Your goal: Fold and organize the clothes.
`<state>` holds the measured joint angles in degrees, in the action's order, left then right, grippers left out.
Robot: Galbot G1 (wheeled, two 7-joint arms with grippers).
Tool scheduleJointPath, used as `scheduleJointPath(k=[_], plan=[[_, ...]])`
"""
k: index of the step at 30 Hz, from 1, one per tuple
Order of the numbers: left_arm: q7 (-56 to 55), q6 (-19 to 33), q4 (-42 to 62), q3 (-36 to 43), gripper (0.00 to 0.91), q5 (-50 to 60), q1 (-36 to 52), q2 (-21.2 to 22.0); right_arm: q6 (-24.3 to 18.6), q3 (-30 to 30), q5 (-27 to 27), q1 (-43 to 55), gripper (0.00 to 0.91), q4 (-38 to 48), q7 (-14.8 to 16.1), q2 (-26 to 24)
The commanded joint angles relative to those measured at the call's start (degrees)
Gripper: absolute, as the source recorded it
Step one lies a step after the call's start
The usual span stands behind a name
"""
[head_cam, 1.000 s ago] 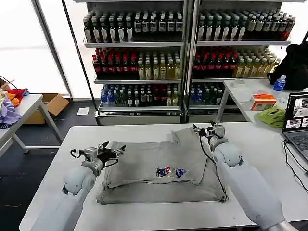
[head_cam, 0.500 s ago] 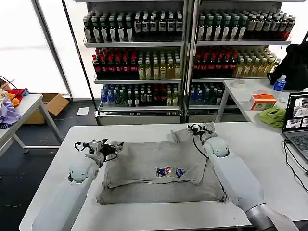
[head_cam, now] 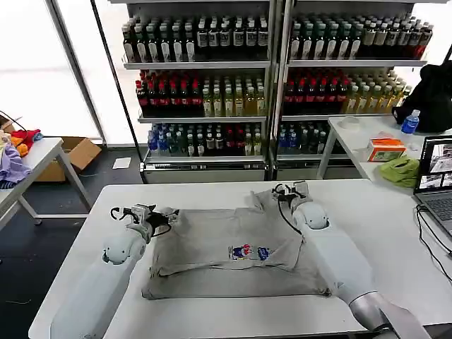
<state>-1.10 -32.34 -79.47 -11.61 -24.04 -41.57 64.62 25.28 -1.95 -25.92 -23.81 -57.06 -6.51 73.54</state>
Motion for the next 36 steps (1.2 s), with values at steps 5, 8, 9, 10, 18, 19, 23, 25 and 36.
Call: scheduleJointPath(k=[5, 8, 9, 10, 18, 19, 23, 25, 36], plan=[[0.01, 0.22, 1.7, -0.14, 0.907, -0.37, 0.26, 0.12, -0.07, -0.33, 1.12, -0.98, 0.907, 1.51, 0.14, 1.14], [0.05, 0.14, 2.07, 0.05, 0.252, -0.39, 0.18, 0.37, 0.06, -0.47, 1.27, -1.73, 0.907, 0.91, 0.01, 1.2], [0.05, 0.1, 2.2, 0.12, 0.01, -0.56, 0.11, 0.42, 0.05, -0.53, 1.45, -2.0, 0.846, 0.81, 0.05, 1.25], [-0.03, 0.01, 2.25, 0.18, 0.01, -0.7, 0.09, 0.42, -0.05, -0.59, 1.97, -2.28, 0.725, 0.78, 0.12, 1.28], [0.27, -0.63, 1.92, 1.69, 0.01, -0.77, -0.58, 0.39, -0.74, -1.19, 1.68, -4.01, 0.0, 0.4, 0.48, 1.16], [0.26, -0.64, 1.92, 1.78, 0.01, -0.75, -0.6, 0.48, -0.74, -1.29, 1.41, -4.22, 0.0, 0.13, 0.47, 1.14], [0.32, -0.66, 1.58, 2.5, 0.01, -0.69, -0.69, 0.51, -1.41, -1.49, 1.46, -4.88, 0.0, -0.11, 0.39, 1.2], [0.37, -0.66, 1.43, 2.77, 0.01, -0.74, -0.51, 0.5, -1.5, -1.64, 1.41, -5.22, 0.0, -0.21, 0.34, 1.27], [-1.28, 3.58, 1.21, 1.93, 0.01, -1.73, 0.68, 1.51, -2.35, -3.29, 1.07, -6.67, 0.0, -5.87, 0.9, 0.15]])
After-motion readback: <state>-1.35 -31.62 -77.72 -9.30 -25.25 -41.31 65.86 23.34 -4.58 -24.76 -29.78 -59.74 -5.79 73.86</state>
